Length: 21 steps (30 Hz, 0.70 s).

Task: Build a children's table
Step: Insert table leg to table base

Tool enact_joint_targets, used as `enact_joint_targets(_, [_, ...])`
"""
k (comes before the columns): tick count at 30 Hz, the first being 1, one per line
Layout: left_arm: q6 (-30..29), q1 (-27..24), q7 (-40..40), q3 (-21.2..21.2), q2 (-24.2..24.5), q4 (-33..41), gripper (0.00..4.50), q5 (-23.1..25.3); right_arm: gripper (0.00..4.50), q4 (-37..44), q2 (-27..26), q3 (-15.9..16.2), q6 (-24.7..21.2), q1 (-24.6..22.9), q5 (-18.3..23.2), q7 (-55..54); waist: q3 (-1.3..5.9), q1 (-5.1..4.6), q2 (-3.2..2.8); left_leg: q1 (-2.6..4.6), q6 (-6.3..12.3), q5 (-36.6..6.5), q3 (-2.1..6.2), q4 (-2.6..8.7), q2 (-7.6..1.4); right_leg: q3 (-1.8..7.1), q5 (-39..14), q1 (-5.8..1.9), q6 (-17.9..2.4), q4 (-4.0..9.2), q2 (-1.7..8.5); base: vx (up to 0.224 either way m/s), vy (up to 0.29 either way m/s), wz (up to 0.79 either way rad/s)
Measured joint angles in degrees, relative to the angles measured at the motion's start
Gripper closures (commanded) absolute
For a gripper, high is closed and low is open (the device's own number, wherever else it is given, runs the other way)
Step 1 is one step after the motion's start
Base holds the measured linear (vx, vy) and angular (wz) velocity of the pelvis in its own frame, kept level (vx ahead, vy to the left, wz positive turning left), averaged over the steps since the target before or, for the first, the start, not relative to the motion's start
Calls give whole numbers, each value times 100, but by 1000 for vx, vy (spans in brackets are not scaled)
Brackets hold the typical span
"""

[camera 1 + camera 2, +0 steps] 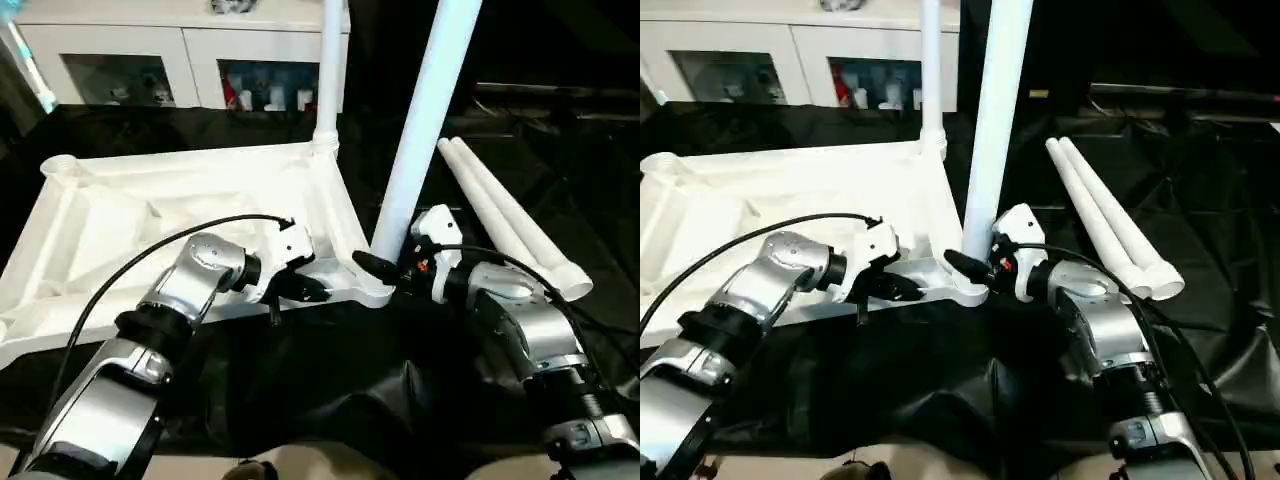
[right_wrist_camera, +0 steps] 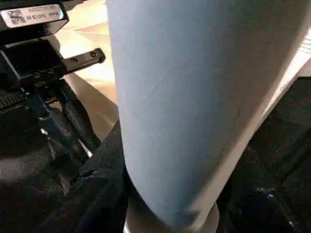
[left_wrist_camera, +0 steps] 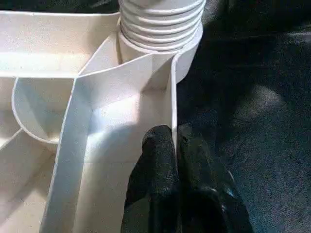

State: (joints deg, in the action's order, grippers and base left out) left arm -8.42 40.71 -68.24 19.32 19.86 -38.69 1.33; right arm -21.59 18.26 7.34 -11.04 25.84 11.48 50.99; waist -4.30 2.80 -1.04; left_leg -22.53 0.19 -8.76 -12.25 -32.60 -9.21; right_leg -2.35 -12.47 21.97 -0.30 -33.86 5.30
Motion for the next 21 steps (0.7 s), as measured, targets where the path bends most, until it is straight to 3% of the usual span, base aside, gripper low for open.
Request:
enact_joint_targets(7, [8,-323,-323,-37,239,544,450,-172,260,-103,24,-9,325,-39,226,627,-6,15,7,7,-32,-19,-3,46,3,-4,42,-14,-61,-10,-1,26,-10,0])
enact_joint_targets(10, [-157,-611,-453,-47,482,1105,450,-290,260,-104,27,8,443,-42,310,1000,-10,22,1,4,-55,-31,-3,77,-4,-11,29,-1,-35,-5,-7,61,-25,-3])
enact_joint_targets(21, [-479,-679,-533,-36,652,1494,450,-283,260,-303,59,137,774,90,359,1333,-53,48,-5,7,-94,-53,-3,88,-36,-24,-3,5,-21,-6,-30,11,-5,0])
